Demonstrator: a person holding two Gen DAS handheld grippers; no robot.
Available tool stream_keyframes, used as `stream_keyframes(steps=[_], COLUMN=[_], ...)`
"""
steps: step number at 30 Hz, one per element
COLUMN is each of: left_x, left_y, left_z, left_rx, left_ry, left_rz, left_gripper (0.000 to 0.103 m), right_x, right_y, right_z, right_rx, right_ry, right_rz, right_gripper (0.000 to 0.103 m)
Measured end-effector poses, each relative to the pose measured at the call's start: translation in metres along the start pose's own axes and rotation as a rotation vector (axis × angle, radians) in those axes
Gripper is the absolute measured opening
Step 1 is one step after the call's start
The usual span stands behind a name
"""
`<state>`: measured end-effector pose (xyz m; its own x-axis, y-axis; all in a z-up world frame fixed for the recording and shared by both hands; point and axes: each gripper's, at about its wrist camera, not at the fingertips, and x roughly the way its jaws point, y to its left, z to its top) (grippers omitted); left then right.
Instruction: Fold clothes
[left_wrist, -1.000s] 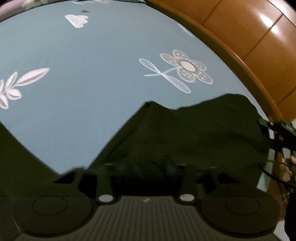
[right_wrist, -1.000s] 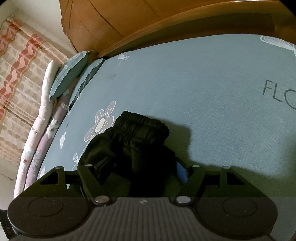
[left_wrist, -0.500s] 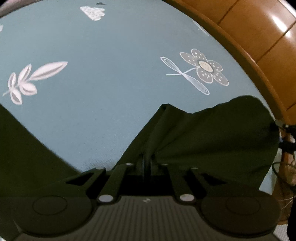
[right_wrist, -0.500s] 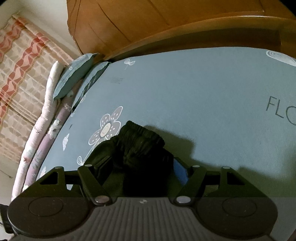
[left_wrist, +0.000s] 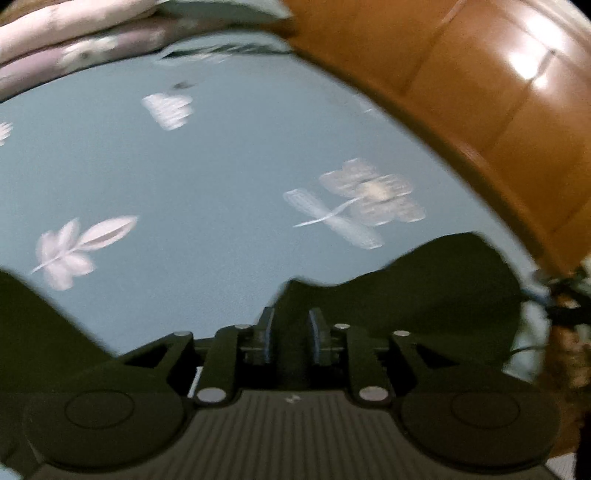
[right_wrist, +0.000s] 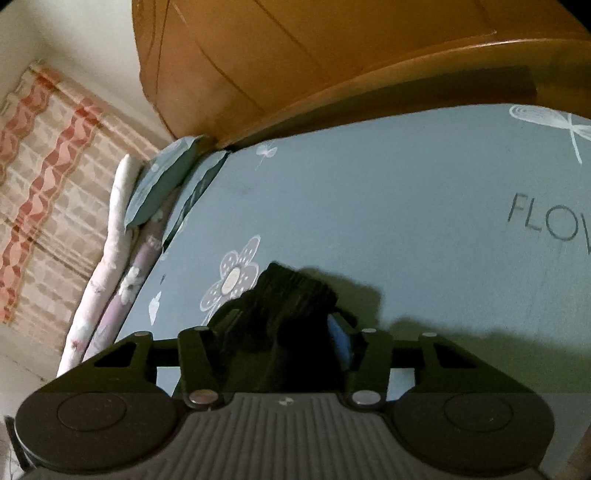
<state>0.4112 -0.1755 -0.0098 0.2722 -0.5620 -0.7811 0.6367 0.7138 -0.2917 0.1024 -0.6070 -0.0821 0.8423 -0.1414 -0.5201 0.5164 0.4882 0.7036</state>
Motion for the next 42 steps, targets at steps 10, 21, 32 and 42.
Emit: stream_keyframes(steps=[10,21,32,42], left_x=[0.048,0.049,0.044,-0.004], left_y=[-0.025,-0.03,-0.048,-0.084], left_z=[-0.014,-0.023,-0.029,-0.048], left_rx=[0.002,0.006,0.101,0.498], left_ry=[0.099,0.122,0.159,0.172], left_rz=[-0.127,-0.133,-0.163,-0.211], left_gripper=[0.025,0.033,0.039,0.044], right_x=[0.003,0.05,0.052,-0.007], right_y=[-0.039,-0.03,-0.014,-0.026], right_z=[-0.014,-0.014,0.007,0.01], right_rx=[0.21,0.183,-0.047,0.107], right_ry=[0.0,0.057,0.02,-0.016], right_rz=[-0.07,-0.006,-0.118,0.013], right_gripper=[0.054,0.042,0.019,0.04])
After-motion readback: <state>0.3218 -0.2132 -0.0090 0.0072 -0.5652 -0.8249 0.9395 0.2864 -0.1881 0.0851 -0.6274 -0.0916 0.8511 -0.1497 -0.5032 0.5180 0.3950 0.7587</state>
